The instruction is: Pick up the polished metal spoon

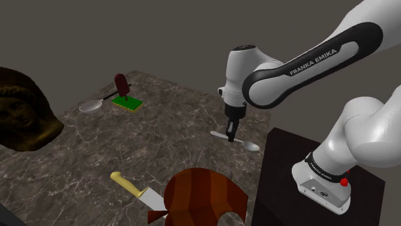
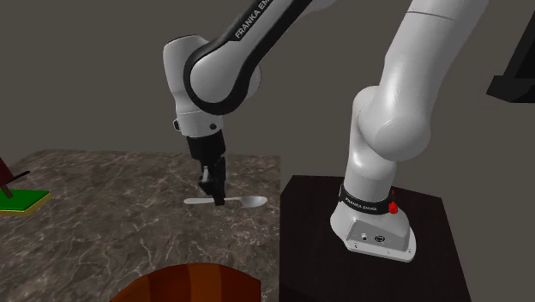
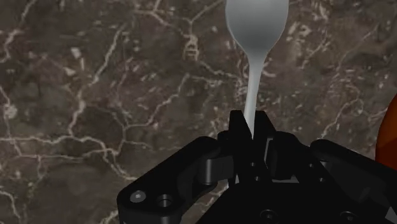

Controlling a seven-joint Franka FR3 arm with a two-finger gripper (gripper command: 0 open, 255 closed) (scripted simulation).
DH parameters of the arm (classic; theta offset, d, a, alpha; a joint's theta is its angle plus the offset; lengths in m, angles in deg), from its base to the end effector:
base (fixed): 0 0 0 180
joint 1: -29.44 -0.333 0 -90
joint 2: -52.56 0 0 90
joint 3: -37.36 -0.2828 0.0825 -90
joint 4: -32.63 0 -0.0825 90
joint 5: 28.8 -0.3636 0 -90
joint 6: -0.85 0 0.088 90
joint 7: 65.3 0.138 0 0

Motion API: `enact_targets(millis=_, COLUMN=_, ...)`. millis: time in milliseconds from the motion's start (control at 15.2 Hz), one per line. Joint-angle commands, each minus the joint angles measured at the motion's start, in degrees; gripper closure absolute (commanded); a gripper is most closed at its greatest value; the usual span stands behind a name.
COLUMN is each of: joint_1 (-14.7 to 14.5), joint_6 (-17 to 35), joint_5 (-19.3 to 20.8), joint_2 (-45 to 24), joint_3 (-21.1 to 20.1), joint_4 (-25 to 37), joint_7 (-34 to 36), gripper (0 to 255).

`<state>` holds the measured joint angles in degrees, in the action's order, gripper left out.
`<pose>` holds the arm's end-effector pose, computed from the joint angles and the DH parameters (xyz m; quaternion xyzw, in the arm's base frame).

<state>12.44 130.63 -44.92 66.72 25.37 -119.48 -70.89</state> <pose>0.3323 0.1931 0.2623 -0.9751 -0.1964 0.0843 0.0601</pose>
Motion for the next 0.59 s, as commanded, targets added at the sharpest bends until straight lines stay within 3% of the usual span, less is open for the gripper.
enact_targets(millis=0, joint_1=0.00, joint_6=-2.04, joint_5=0.11, joint_2=1.66, joint_3=0.11, joint_4=0.36, joint_7=0.28, gripper=255)
enact_targets(millis=528, joint_1=0.13, joint_6=-7.75, joint_5=0.65, joint_2=5.32, joint_3=0.55, joint_4=2.44, joint_7=1.03, gripper=255)
